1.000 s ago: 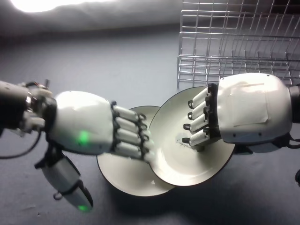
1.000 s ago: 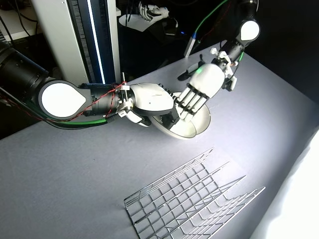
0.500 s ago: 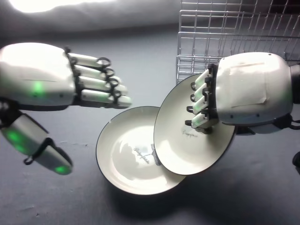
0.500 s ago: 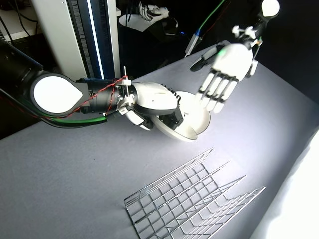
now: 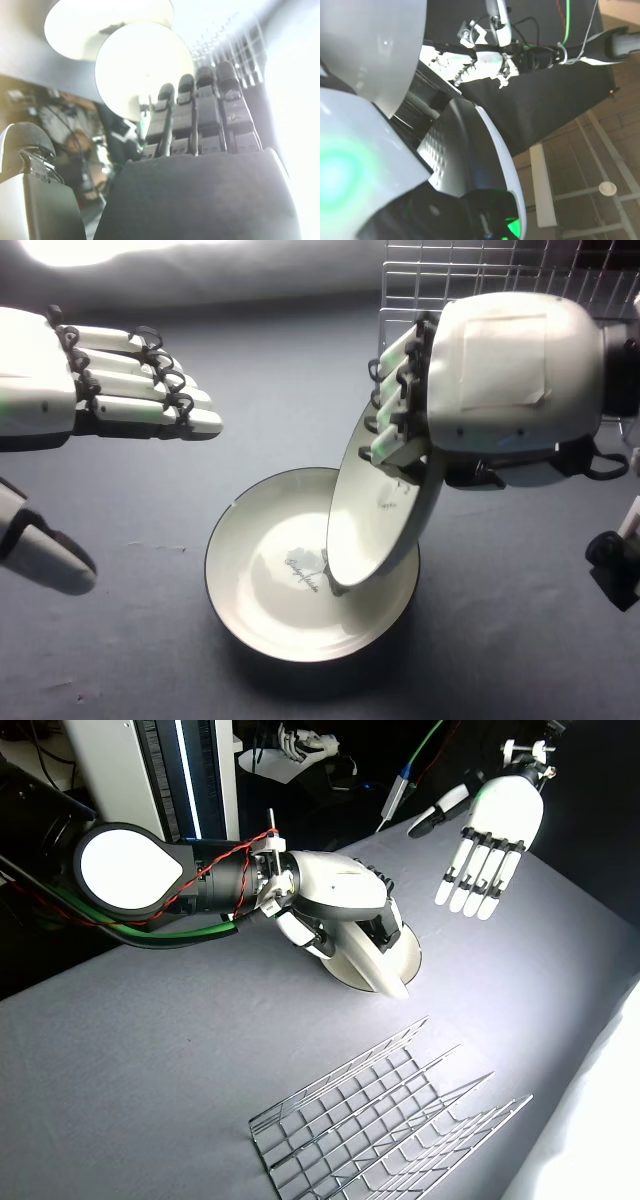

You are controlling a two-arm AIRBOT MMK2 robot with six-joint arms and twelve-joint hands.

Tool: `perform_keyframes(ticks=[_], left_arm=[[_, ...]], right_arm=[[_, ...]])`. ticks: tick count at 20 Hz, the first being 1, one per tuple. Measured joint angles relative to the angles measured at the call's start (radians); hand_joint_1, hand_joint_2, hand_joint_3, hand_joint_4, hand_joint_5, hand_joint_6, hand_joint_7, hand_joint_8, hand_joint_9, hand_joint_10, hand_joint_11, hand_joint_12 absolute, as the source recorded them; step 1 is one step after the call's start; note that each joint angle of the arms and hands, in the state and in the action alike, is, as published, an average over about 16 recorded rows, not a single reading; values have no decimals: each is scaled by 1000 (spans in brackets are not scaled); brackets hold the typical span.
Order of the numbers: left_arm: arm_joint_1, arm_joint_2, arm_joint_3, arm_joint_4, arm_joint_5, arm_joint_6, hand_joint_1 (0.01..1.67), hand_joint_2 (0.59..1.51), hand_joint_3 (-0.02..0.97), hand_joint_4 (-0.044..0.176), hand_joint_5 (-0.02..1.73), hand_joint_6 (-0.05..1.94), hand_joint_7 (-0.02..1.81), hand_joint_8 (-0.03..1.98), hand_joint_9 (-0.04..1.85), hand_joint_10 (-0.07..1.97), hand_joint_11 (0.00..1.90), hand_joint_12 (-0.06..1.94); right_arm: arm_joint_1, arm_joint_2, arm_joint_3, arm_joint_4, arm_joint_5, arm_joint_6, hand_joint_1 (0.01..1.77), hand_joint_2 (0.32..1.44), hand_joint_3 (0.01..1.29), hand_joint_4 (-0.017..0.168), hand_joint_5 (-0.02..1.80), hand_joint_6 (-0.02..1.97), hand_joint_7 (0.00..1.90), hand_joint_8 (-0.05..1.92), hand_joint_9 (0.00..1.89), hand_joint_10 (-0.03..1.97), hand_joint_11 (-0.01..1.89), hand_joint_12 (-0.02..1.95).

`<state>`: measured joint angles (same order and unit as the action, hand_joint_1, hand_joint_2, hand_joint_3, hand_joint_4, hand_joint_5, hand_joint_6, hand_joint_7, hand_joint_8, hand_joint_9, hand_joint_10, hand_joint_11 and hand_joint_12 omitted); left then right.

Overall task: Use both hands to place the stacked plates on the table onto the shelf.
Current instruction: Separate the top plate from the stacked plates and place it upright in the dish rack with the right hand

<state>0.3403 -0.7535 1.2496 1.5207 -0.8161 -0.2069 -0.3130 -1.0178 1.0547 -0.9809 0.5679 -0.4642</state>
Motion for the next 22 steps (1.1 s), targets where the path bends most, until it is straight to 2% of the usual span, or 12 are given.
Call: perform_keyframes(ticks=[9,16,22], left_arm=[[1,36,-8,-20,-40,-17,146,961,11,0,83,5,100,-1,117,8,20,397],[1,31,-18,-31,-58,-22,128,977,11,0,86,6,100,-1,119,8,24,378],[1,15,-7,-50,-65,-21,104,986,11,0,93,6,111,-1,131,8,28,376]], right_arm=[[53,12,-27,195,-33,22,1323,993,14,-2,927,1045,1014,865,942,1119,809,1239],[108,13,-35,407,-87,40,1325,992,14,-3,931,1056,1024,849,947,1099,833,1239],[156,12,-35,595,-158,51,1335,991,14,-3,933,1050,1018,852,953,1097,840,1236]])
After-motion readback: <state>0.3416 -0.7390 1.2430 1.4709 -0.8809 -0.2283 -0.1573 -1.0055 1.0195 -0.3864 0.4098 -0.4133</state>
